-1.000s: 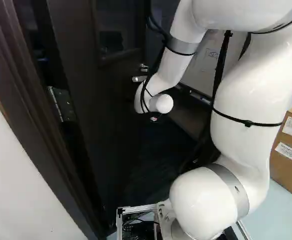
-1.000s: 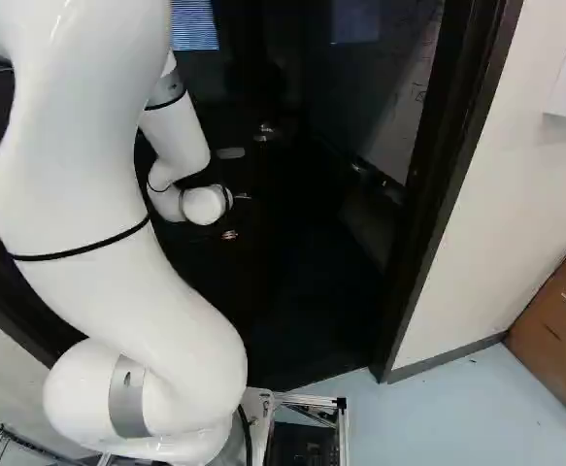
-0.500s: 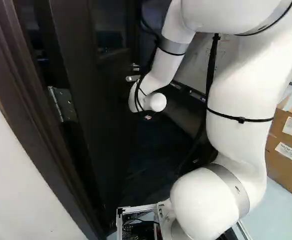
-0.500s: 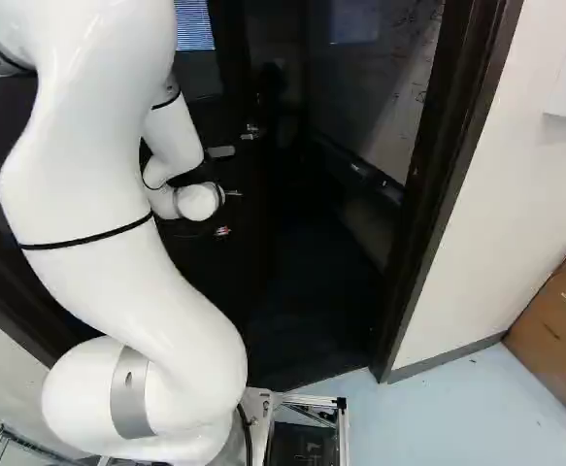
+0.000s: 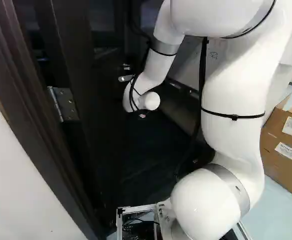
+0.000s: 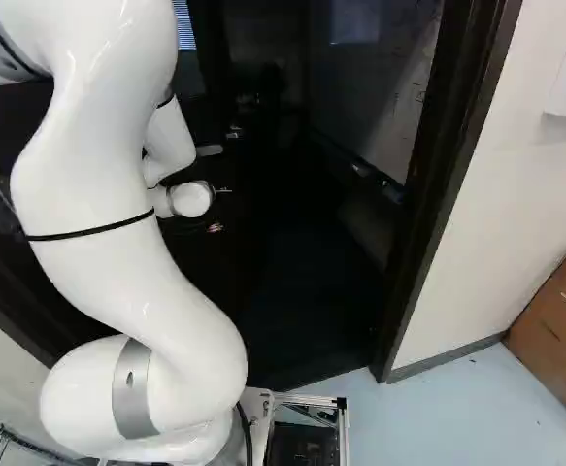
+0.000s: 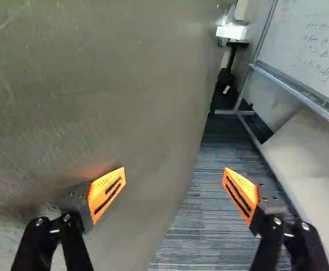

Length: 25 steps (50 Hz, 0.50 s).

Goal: Open the door and move inside

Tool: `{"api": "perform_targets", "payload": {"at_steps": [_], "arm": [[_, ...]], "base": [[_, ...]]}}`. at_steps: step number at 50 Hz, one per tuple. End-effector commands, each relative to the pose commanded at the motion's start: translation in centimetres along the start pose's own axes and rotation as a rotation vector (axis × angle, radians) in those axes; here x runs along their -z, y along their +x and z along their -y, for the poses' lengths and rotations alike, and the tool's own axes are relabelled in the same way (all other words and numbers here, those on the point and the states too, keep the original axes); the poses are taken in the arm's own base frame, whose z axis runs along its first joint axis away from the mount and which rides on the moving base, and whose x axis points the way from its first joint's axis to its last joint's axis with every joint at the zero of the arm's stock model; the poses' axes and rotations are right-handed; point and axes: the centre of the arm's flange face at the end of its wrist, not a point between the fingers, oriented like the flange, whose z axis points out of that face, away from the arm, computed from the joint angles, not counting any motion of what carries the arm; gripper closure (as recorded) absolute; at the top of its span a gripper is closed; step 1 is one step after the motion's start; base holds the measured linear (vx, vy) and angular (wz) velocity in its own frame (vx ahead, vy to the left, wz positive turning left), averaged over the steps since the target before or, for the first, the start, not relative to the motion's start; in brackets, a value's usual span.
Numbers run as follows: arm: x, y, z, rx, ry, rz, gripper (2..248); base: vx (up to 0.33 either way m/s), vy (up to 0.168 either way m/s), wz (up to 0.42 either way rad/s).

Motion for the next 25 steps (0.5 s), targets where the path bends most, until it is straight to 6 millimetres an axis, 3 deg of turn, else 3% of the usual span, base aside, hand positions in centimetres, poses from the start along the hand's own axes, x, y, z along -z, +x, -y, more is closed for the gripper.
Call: {"api": "perform_targets", "payload": {"at_steps": [25], "arm": [[-2.5, 0.8, 2.9, 0.062, 0.091, -0.014, 3]], "base": [[0.000, 0.000, 0.000]]}}
